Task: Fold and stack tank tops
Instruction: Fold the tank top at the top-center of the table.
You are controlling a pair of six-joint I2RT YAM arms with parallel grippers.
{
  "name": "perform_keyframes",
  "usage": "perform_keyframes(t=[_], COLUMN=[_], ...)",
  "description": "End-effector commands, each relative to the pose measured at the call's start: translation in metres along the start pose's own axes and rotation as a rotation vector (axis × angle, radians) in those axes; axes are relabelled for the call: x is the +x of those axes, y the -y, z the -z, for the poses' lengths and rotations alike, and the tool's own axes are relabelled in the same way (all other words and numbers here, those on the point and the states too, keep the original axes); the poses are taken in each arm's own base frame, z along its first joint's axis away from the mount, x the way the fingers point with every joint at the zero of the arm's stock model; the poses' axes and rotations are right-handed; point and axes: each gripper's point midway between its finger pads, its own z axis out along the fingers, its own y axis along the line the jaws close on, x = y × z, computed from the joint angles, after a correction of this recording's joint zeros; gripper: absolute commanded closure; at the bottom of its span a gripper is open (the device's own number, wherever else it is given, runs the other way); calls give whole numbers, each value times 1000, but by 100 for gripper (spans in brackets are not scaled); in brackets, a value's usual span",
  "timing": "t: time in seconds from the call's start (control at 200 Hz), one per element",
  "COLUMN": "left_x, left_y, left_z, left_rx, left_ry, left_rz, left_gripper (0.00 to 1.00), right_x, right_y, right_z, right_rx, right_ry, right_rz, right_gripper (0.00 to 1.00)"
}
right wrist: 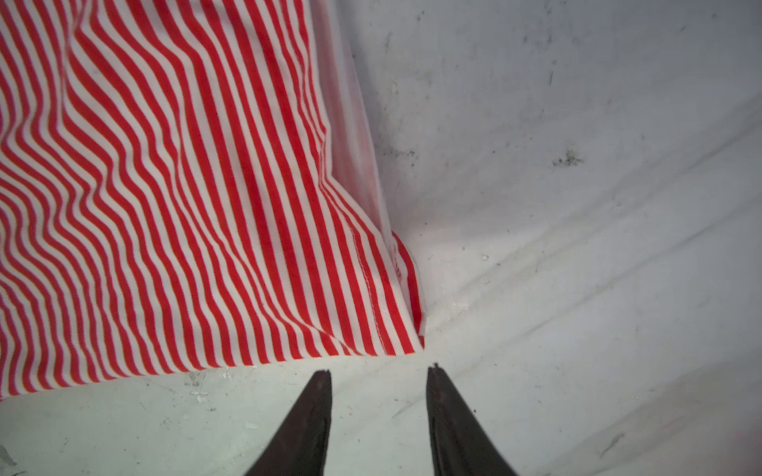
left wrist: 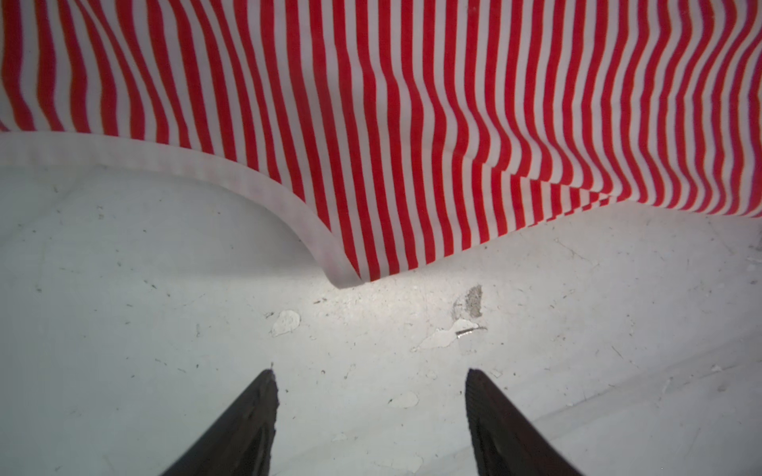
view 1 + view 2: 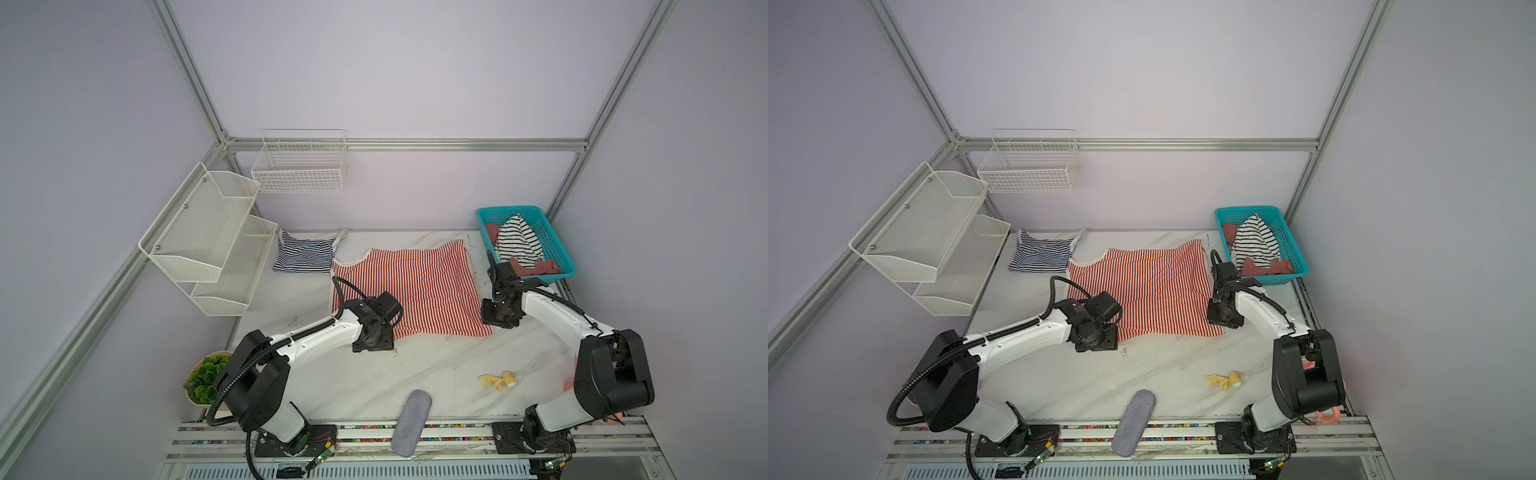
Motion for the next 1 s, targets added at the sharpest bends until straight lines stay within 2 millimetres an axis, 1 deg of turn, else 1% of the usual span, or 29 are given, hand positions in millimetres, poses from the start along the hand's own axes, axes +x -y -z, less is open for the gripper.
perform_keyframes(t=[0.0,0.16,0.36,0.465,0.615,0.8,0.995], left_x=[-2,-3,-6,-11,-18,-15,-9], left_y=[-9,-5,-22,-23,-18,-17,-20], left_z=[-9,-21,-34,-33,-34,-44,-57], left_rx=[-47,-62,-102,-94,-74,-86,-99], left_ry=[21,5,-6,3,8,-17,-38], left_rz=[56,62,118,132,140,141,151], left_gripper=[27,27,30,30,30,31,34], right_x=[14,21,24,24,24,27,25], right_y=[15,20,22,22,22,24,26], right_z=[-10,-21,-30,-32,-37,-43,-46], right_rx=[62,80,91,92,93,104,113], right_ry=[-58,-96,-120,-120,-127,-142,-137], right_rz=[-19,-12,-2,2,4,7,5], right_gripper=[58,58,59,59,59,59,59])
